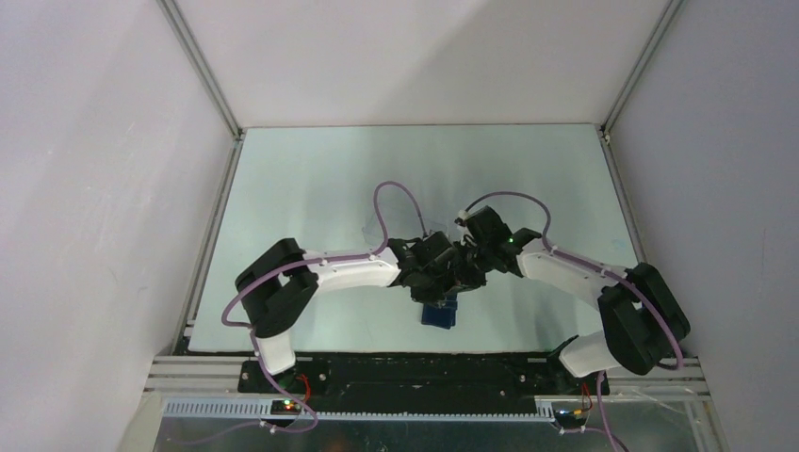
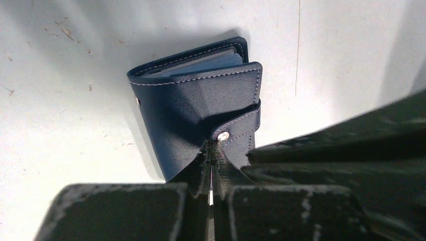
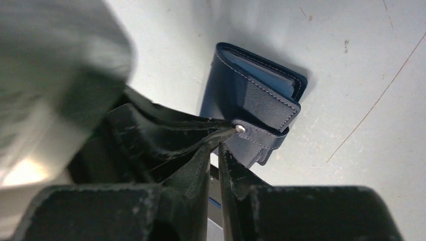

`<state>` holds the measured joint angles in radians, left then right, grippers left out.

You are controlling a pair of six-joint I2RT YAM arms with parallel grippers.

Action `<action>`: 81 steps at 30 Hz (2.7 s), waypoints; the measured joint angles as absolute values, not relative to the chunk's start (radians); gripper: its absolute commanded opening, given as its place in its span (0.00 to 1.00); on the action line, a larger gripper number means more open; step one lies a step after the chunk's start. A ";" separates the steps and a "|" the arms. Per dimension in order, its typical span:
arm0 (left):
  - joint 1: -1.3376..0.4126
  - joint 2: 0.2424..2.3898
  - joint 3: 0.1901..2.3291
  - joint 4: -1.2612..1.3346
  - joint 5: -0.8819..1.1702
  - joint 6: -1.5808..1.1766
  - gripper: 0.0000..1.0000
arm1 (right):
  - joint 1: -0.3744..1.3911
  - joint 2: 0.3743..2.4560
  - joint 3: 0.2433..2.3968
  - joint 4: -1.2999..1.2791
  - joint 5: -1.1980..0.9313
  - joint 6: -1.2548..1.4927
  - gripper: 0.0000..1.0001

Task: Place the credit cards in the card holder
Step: Close the card holder at the center of the board.

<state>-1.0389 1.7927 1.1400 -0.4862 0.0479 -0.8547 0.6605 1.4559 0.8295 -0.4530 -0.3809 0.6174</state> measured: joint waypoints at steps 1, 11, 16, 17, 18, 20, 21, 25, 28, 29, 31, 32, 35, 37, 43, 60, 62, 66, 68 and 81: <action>-1.040 1.792 1.140 -0.487 0.047 -0.852 0.00 | 0.648 1.438 0.830 -0.446 -0.395 0.616 0.16; -1.041 1.792 1.164 -0.511 0.057 -0.818 0.00 | 0.628 1.431 0.830 -0.454 -0.430 0.607 0.11; -1.044 1.792 1.181 -0.515 0.061 -0.811 0.00 | 0.628 1.452 0.830 -0.482 -0.427 0.602 0.07; -1.045 1.792 1.181 -0.516 0.063 -0.811 0.00 | 0.628 1.454 0.830 -0.485 -0.427 0.601 0.06; -1.045 1.793 1.181 -0.515 0.065 -0.811 0.00 | 0.628 1.456 0.830 -0.489 -0.427 0.600 0.06; -1.047 1.794 1.181 -0.518 0.074 -0.813 0.00 | 0.628 1.463 0.830 -0.493 -0.419 0.593 0.05; -1.047 1.794 1.181 -0.521 0.079 -0.815 0.00 | 0.628 1.465 0.830 -0.493 -0.416 0.593 0.05; -1.048 1.799 1.181 -0.523 0.086 -0.824 0.00 | 0.628 1.474 0.830 -0.493 -0.408 0.590 0.05; -1.048 1.806 1.181 -0.527 0.088 -0.831 0.00 | 0.632 1.486 0.830 -0.492 -0.405 0.590 0.05; -1.048 1.810 1.181 -0.528 0.089 -0.832 0.00 | 0.633 1.490 0.829 -0.492 -0.403 0.590 0.05; -1.048 1.819 1.181 -0.529 0.089 -0.838 0.00 | 0.635 1.506 0.829 -0.490 -0.404 0.590 0.05; -1.048 1.824 1.181 -0.533 0.089 -0.839 0.00 | 0.636 1.514 0.829 -0.489 -0.404 0.590 0.05; -1.048 1.831 1.181 -0.538 0.091 -0.850 0.00 | 0.639 1.528 0.829 -0.484 -0.404 0.590 0.04; -1.048 1.831 1.180 -0.540 0.091 -0.859 0.00 | 0.642 1.533 0.829 -0.477 -0.403 0.590 0.04; -1.046 1.831 1.177 -0.551 0.091 -0.890 0.00 | 0.653 1.552 0.829 -0.450 -0.394 0.590 0.04; -1.031 1.831 1.173 -0.579 0.096 -0.969 0.00 | 0.696 1.607 0.849 -0.404 -0.307 0.602 0.02; -1.031 1.831 1.173 -0.579 0.095 -0.968 0.00 | 0.698 1.605 0.849 -0.404 -0.303 0.607 0.04; -1.031 1.831 1.173 -0.577 0.096 -0.963 0.00 | 0.696 1.598 0.844 -0.399 -0.306 0.611 0.08; -1.031 1.829 1.173 -0.574 0.099 -0.955 0.00 | 0.688 1.591 0.837 -0.390 -0.319 0.607 0.10; -1.008 1.641 1.024 -0.299 0.167 -0.901 0.33 | 0.591 1.579 0.806 -0.381 -0.410 0.591 0.11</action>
<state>-1.0077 1.6405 1.0245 -0.2993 0.1669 -0.9012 0.5911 1.5787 0.8059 -0.3805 -0.4099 0.5907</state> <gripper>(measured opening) 0.245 0.109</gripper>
